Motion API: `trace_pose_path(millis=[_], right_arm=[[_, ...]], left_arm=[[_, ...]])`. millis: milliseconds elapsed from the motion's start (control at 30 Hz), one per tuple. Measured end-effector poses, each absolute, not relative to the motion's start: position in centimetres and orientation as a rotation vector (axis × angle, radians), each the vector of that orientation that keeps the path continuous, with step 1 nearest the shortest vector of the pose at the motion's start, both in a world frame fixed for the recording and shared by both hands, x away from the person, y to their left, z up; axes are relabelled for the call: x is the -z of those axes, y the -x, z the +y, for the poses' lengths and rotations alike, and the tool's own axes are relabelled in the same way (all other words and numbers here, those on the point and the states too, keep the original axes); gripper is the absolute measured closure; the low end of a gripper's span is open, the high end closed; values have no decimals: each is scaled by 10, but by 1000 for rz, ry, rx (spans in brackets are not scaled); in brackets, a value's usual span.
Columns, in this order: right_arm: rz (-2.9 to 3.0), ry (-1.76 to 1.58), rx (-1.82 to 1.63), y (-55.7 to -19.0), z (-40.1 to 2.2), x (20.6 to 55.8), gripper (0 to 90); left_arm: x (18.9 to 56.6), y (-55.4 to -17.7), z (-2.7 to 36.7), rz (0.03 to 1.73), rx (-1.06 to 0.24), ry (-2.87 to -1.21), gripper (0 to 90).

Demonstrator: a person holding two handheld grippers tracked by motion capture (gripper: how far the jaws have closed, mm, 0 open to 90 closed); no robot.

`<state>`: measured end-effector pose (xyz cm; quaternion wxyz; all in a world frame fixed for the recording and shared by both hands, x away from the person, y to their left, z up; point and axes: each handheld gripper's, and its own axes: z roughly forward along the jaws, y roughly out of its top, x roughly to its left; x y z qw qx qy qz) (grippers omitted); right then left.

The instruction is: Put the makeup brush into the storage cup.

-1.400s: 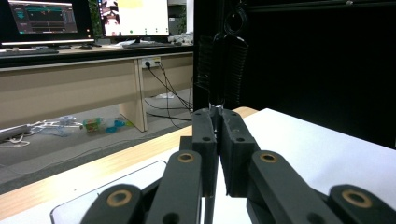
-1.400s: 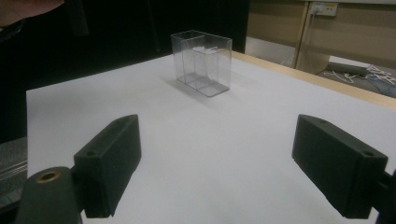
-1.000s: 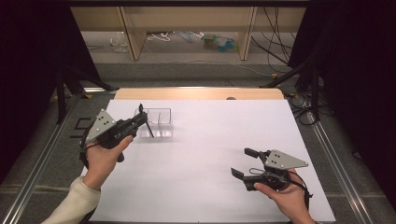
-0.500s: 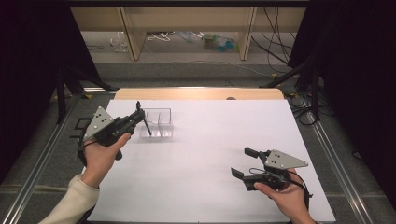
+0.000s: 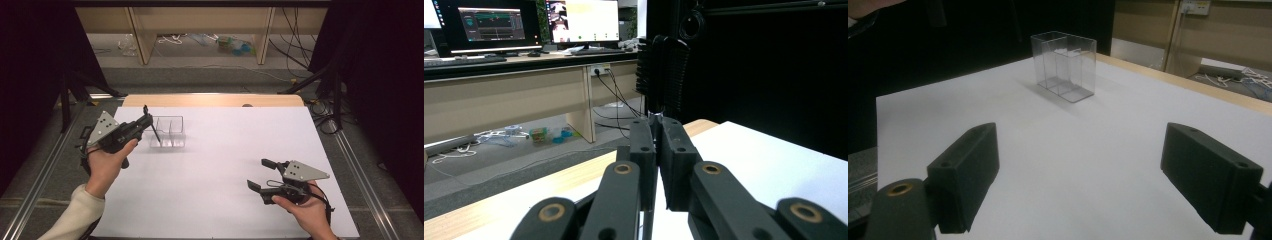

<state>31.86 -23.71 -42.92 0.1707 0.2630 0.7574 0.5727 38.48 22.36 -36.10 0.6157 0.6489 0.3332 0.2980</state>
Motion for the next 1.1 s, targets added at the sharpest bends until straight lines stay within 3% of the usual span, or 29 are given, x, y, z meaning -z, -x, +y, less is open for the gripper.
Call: trace_pose_path(millis=[1100], right_arm=[[2146, -748, -1635, -319, -236, 430, 169]], left_arm=[[356, -398, 228, 784, -724, -1492, 852]])
